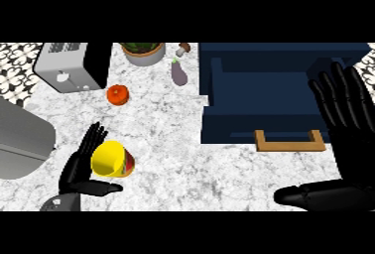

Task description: Pick up the cup, place it into the drawer and close the drawer

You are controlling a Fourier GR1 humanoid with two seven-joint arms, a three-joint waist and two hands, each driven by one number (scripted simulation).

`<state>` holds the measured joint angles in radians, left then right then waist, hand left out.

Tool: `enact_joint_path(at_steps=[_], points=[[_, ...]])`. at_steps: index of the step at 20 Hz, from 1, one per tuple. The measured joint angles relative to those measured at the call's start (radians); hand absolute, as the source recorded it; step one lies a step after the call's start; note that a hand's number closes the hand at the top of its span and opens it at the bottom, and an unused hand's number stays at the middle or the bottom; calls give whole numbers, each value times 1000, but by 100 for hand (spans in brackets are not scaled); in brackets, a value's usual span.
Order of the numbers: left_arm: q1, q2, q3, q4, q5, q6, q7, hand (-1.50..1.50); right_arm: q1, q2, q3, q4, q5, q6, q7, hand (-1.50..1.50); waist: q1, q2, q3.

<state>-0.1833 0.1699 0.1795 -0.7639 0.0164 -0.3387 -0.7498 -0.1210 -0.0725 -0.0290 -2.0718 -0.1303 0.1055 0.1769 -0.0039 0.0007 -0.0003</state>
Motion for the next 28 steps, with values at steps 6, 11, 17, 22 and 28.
enact_joint_path(at_steps=[6,11,17,22,28], points=[[-31,16,-2,62,4,-17,-24,-150,14,11,22,-31,13,-9,14,-150,1,-1,0],[-70,-1,-4,154,0,0,-71,-150,16,5,12,-21,5,1,11,-150,0,0,0],[-143,4,12,265,19,-23,-82,-150,10,-11,-17,-26,-28,16,19,-150,-3,1,0],[-156,-4,4,300,36,-74,-80,-150,8,3,-2,-34,-14,-1,26,-150,-4,1,-1],[-157,-9,-9,298,62,-141,-68,150,32,-5,-7,-34,-20,16,12,-150,-3,0,1]])
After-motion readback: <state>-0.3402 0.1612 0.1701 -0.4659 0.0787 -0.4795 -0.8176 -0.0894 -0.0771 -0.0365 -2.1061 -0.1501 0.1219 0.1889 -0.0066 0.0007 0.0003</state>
